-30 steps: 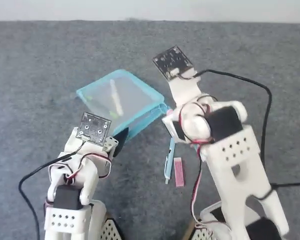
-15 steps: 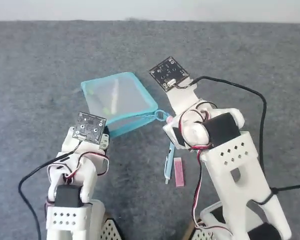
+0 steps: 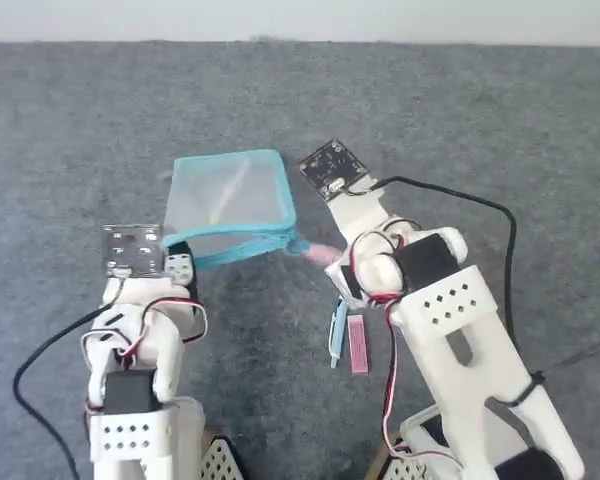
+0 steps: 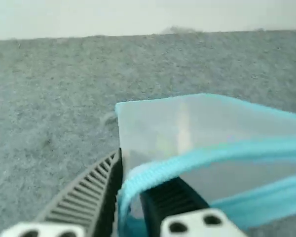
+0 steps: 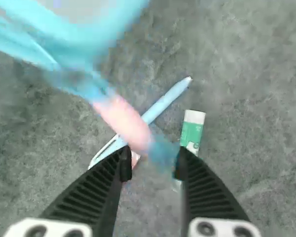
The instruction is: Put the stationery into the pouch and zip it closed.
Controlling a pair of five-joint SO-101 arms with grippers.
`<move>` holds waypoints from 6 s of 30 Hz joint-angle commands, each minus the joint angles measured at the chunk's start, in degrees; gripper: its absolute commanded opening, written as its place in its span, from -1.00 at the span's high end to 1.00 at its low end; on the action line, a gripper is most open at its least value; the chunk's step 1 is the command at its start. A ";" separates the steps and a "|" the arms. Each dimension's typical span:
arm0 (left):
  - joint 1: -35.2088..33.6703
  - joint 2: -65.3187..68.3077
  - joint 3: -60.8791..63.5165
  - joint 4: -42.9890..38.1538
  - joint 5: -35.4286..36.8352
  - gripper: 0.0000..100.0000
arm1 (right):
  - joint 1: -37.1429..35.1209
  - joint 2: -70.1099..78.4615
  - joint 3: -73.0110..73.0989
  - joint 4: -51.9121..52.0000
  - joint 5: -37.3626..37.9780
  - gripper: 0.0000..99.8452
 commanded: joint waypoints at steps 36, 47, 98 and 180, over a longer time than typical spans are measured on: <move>-4.48 0.88 -0.84 -2.20 1.76 0.98 | -9.10 -1.89 33.32 -20.62 -7.30 0.67; -4.57 0.97 -0.84 -2.20 1.76 0.98 | -9.19 -1.89 37.89 -23.96 -7.38 0.68; -4.48 0.62 -0.75 -2.29 1.76 0.98 | 28.35 39.52 -7.38 -17.27 6.33 0.61; 9.85 0.97 3.21 -2.29 -0.09 0.97 | -14.11 0.84 -13.63 14.02 6.15 0.98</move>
